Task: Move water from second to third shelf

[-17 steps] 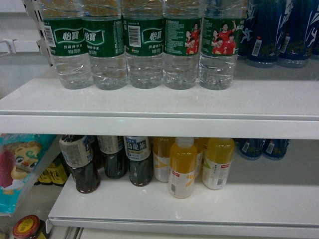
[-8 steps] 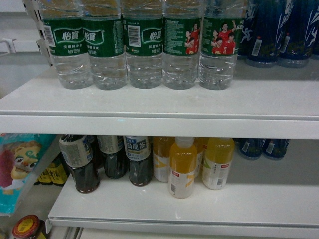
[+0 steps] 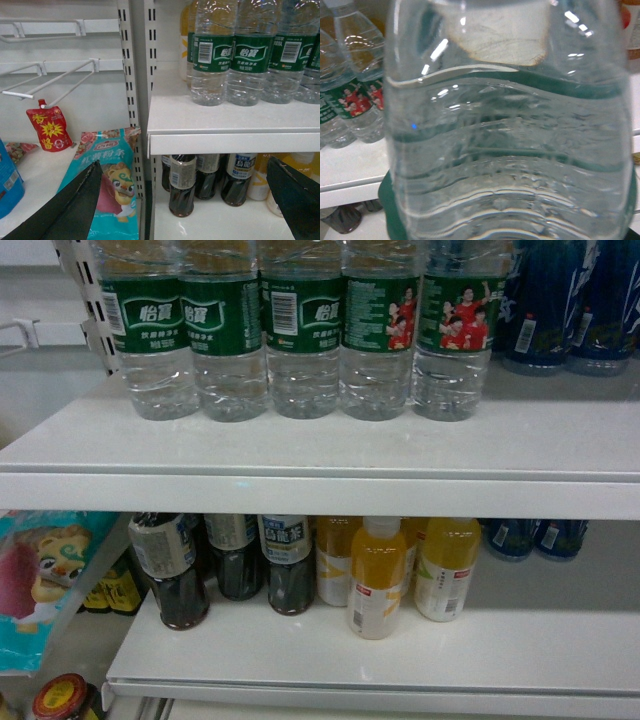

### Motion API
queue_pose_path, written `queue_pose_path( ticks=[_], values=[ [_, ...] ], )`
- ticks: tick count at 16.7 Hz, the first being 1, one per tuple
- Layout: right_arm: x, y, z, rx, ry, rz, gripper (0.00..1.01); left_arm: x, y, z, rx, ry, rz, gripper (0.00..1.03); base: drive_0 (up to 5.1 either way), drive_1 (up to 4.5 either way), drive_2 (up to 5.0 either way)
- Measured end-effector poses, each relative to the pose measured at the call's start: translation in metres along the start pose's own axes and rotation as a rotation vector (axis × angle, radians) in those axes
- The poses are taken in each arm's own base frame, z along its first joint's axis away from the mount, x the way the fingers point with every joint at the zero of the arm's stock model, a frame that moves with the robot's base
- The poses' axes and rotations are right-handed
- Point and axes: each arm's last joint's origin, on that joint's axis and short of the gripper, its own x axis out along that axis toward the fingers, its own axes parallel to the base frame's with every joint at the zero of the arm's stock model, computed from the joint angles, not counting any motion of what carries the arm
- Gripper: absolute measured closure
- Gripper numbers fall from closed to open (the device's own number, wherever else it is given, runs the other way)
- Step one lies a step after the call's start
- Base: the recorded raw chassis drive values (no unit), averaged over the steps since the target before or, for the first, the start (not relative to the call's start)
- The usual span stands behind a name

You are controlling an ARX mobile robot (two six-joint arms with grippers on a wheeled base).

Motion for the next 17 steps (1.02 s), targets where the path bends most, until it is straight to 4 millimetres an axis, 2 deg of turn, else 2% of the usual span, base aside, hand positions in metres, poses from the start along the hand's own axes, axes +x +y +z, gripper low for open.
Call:
queue_pose_path(
  ticks=[17],
  values=[
    [-0.0001,0.0017,-0.0001,-0.001,0.004,0.031,0.58,0.0,0.0001,0.0002,0.0,-0.002,0.003,0.05,0.0,0.0,0.0]
  ],
)
